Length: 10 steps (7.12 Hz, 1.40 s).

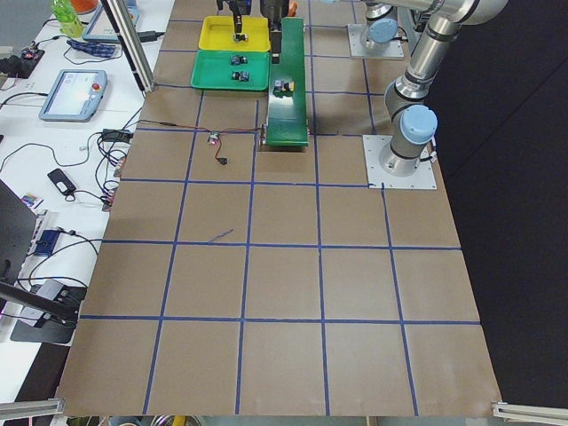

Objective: Sort buttons by color to trays
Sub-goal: 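Lift the yellow-capped button into the yellow tray and release it, then return the right gripper to the belt end and wait for the last button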

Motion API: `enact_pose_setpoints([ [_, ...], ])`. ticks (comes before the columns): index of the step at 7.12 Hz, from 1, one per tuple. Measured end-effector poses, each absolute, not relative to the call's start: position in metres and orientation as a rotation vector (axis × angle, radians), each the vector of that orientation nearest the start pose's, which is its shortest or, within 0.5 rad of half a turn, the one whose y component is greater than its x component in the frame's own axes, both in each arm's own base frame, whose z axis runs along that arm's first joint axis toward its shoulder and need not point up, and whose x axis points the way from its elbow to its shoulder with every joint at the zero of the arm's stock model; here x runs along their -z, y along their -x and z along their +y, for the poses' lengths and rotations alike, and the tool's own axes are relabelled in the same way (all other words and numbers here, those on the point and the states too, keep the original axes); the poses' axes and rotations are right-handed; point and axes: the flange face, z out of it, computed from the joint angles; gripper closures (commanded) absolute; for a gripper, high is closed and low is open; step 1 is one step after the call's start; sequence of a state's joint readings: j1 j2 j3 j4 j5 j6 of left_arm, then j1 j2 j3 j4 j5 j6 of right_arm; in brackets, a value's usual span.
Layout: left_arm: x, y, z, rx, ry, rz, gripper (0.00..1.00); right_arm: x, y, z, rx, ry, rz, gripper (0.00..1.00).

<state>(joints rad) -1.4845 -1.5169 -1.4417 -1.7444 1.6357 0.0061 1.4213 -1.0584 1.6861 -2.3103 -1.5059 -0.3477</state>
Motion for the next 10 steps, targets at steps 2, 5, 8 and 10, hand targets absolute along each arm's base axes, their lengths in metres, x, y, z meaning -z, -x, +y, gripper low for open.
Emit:
enact_pose_setpoints([
  [2, -0.557, 0.087, -0.471, 0.000, 0.132, 3.073, 0.00, -0.239, -0.060, -0.630, 0.170, 0.332, 3.070, 0.00],
  [5, -0.554, 0.087, -0.472, -0.011, 0.136, 3.074, 0.00, -0.272, -0.103, -0.526, 0.117, 0.376, 3.062, 0.00],
  [8, -0.549, 0.085, -0.476, -0.027, 0.147, 3.077, 0.00, -0.268, -0.112, -0.450, 0.126, 0.384, 3.053, 0.00],
  [10, -0.543, 0.084, -0.482, -0.044, 0.160, 3.077, 0.00, -0.265, -0.113, -0.445, 0.129, 0.394, 3.052, 0.00],
])
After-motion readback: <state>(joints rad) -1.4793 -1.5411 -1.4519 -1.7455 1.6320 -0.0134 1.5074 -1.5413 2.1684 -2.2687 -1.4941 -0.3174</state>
